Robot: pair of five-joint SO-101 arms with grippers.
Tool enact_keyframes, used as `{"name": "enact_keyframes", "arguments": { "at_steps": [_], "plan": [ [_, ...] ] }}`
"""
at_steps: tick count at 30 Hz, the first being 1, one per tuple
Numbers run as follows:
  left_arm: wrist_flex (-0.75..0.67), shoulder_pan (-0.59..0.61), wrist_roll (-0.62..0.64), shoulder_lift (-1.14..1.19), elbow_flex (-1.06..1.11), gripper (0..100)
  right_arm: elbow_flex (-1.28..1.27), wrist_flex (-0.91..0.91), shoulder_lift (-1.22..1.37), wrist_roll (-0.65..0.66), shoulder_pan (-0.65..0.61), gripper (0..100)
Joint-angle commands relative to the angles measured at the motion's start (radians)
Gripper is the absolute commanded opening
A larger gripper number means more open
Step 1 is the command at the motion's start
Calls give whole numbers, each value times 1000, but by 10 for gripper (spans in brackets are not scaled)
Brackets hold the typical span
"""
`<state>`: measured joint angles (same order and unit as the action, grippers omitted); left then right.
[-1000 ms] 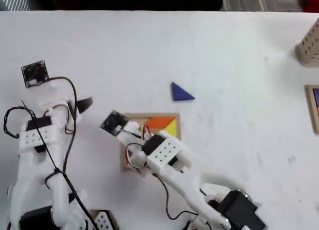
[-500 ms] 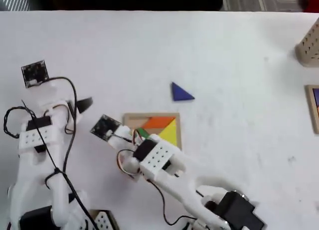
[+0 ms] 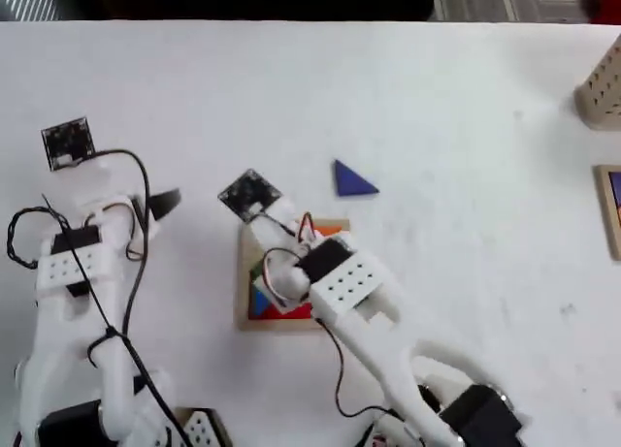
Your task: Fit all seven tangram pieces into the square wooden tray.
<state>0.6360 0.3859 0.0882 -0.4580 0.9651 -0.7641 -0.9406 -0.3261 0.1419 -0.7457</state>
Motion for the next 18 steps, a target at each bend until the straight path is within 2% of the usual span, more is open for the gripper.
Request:
{"name": "enact_keyframes", "arguments": {
  "at_steps": [1, 9, 18],
  "plan": [
    [-20, -7, -9, -38, -20, 377, 8, 58, 76, 0, 10, 18],
    [-20, -7, -9, -38, -20, 377, 26, 90, 170, -9, 7, 18],
    [-20, -7, -9, -38, -20, 377, 46, 96, 170, -11, -93, 18]
  ]
}}
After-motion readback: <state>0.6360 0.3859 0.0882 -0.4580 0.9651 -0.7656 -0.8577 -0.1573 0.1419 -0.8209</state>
